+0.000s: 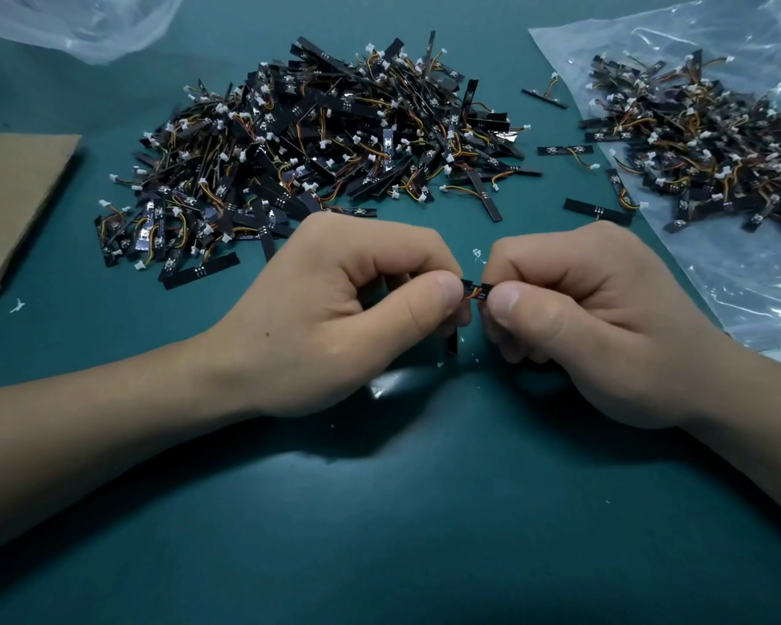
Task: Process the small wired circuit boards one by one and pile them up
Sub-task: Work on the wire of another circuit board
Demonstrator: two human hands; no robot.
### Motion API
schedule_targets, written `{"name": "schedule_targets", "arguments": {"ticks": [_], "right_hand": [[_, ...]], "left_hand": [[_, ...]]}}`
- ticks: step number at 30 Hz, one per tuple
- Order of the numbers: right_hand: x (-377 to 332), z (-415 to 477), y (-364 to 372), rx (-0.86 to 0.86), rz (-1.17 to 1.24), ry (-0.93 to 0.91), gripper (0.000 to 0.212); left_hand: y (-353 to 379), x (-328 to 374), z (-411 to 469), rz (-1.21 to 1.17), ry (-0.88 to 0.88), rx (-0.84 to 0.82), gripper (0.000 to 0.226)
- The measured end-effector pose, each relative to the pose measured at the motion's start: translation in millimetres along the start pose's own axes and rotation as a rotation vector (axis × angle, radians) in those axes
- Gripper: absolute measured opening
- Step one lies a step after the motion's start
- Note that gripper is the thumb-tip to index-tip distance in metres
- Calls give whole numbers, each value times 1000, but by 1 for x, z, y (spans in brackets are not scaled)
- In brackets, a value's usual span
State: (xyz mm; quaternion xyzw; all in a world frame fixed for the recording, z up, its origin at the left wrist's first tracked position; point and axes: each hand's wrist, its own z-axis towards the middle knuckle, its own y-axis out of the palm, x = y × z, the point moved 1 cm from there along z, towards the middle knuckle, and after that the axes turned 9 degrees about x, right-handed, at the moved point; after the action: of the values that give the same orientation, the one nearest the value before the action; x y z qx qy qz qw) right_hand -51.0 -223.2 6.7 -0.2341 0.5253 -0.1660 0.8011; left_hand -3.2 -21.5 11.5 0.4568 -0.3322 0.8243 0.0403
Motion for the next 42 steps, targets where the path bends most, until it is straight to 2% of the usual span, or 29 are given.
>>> {"name": "schedule_targets", "arguments": {"ticks": [7,11,15,18,23,27,30,32,34,36,39,42], "right_hand": [[-2,-1,0,22,-23,-59,31],[-2,-4,1,41,-79,-124,31],[0,-1,2,12,-62,-75,31],[0,-1,2,-2,-32,-57,29],[-3,-4,1,62,-17,-141,28],[-2,-3,2,46,-39,-86,25],[-2,-2,5,-18,-26,-74,22],[-2,-2,4,-15,-41,-96,23],[-2,-1,2,19,-41,-106,24],[-2,-1,2,51,-46,-119,26],[-3,-2,2,75,-80,-123,26],[-3,-2,2,36,-35,-78,28]], "left_hand": [[3,-3,5,-9,-98,-4,25],[3,-1,1,-6,-17,-35,30],[1,2,0,64,77,-33,31],[2,-1,1,77,36,-18,27],[5,-1,2,6,-55,-14,20],[1,2,0,12,43,-6,28],[1,3,-5,82,149,84,30],[3,1,-4,99,92,96,29],[3,-2,1,17,-33,67,26],[1,-2,3,-63,-66,27,25],[0,1,2,-38,32,-23,30],[-1,1,-1,-25,94,1,33]]}}
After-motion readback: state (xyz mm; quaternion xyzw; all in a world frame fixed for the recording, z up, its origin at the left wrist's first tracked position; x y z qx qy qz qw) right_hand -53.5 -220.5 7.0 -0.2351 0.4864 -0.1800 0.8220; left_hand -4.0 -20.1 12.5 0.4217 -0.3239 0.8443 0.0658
